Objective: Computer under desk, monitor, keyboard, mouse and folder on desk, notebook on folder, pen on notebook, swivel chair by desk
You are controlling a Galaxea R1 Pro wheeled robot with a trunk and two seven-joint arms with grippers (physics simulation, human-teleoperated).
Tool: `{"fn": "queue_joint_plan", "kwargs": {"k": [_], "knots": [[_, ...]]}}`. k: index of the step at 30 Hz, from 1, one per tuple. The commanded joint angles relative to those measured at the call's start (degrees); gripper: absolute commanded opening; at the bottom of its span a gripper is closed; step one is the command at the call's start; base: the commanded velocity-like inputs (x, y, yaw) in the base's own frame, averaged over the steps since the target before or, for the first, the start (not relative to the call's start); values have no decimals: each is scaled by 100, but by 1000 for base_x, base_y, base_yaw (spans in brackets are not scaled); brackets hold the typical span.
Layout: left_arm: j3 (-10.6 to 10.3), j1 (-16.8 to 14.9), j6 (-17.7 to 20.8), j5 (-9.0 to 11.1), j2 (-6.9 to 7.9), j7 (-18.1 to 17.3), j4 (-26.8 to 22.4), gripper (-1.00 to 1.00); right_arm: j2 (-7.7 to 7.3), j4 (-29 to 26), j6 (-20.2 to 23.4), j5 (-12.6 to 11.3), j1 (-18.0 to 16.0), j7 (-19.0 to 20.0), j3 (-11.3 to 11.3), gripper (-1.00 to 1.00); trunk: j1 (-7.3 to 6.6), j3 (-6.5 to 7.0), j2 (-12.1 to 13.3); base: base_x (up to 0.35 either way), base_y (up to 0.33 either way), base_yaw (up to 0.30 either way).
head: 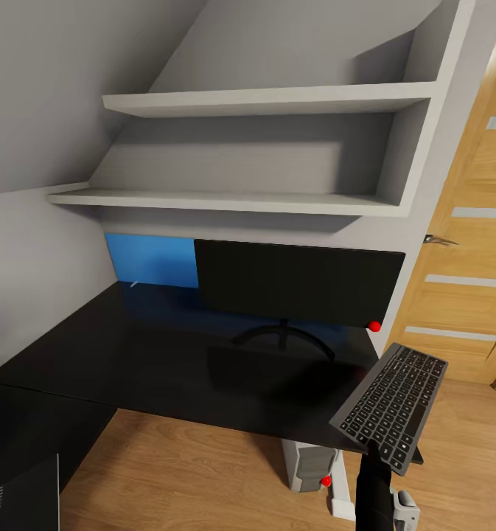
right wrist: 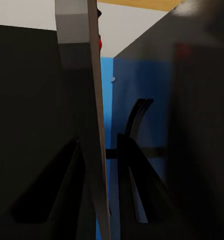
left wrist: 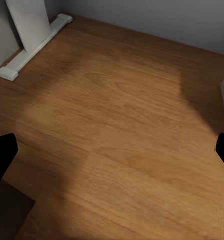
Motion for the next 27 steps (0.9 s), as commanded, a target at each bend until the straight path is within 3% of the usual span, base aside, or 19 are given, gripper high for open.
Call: {"fn": "queue_joint_plan", "kwargs": {"k": [1, 5, 27], "knots": [[11, 2, -7, 14, -46, 5, -13, 100, -1, -4, -16, -63, 0, 53, 8, -100, 2, -6, -5, 1, 0, 0], [15, 2, -3, 19, -130, 14, -20, 100, -1, -4, -17, -63, 0, 51, 8, -100, 2, -6, -5, 0, 0, 0], [16, 2, -2, 25, -153, 16, -22, 100, -1, 4, -19, -63, 0, 54, 8, -100, 485, -401, -888, 0, 0, 0]]}}
